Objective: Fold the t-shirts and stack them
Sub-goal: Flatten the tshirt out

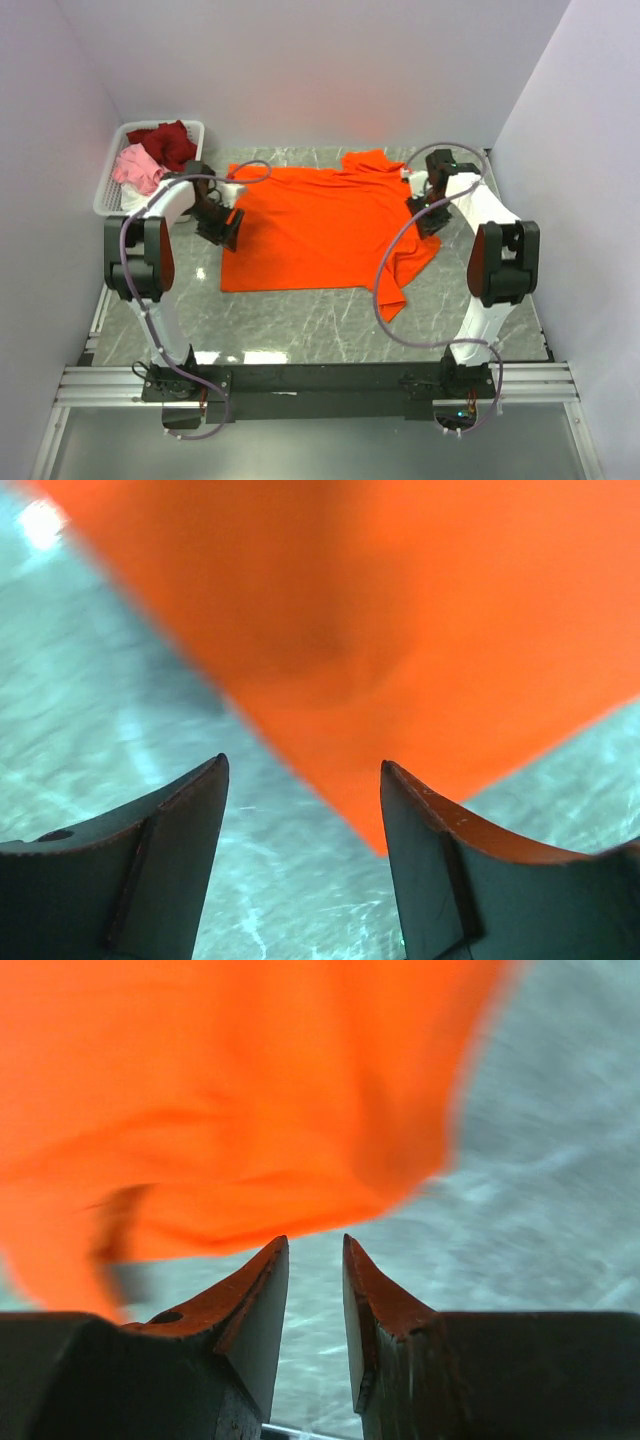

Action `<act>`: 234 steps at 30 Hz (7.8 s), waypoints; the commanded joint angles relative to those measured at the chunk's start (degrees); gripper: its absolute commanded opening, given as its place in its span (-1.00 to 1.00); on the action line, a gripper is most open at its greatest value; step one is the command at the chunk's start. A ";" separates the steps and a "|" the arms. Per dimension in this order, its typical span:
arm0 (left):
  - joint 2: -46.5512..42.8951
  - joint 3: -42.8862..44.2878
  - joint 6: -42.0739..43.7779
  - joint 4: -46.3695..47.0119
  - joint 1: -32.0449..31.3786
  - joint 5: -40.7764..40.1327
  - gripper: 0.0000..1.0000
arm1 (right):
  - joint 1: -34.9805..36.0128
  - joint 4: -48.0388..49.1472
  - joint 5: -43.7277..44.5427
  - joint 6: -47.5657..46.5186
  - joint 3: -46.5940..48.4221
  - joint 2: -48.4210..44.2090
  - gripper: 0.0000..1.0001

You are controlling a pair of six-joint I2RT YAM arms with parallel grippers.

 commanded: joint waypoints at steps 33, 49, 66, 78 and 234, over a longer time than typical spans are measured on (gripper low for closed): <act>-12.01 -3.66 13.24 6.78 -13.67 15.19 0.35 | -2.38 -10.25 -14.73 -1.94 -1.04 -7.71 -0.23; -14.03 -11.48 0.06 23.67 -19.07 14.86 0.25 | 3.51 5.22 -0.09 4.04 -16.51 -2.45 -0.29; -24.14 -21.50 9.37 11.88 -6.74 3.70 0.22 | 6.57 -3.30 -3.04 -8.71 -18.02 -19.06 -0.32; -10.69 -17.72 3.92 12.95 -6.74 -4.21 0.17 | 13.35 4.42 1.17 -6.60 -23.27 -9.04 -0.38; 25.78 34.66 -16.81 5.82 -3.75 -0.70 0.04 | 0.00 -7.97 7.74 -10.82 36.30 27.70 -0.57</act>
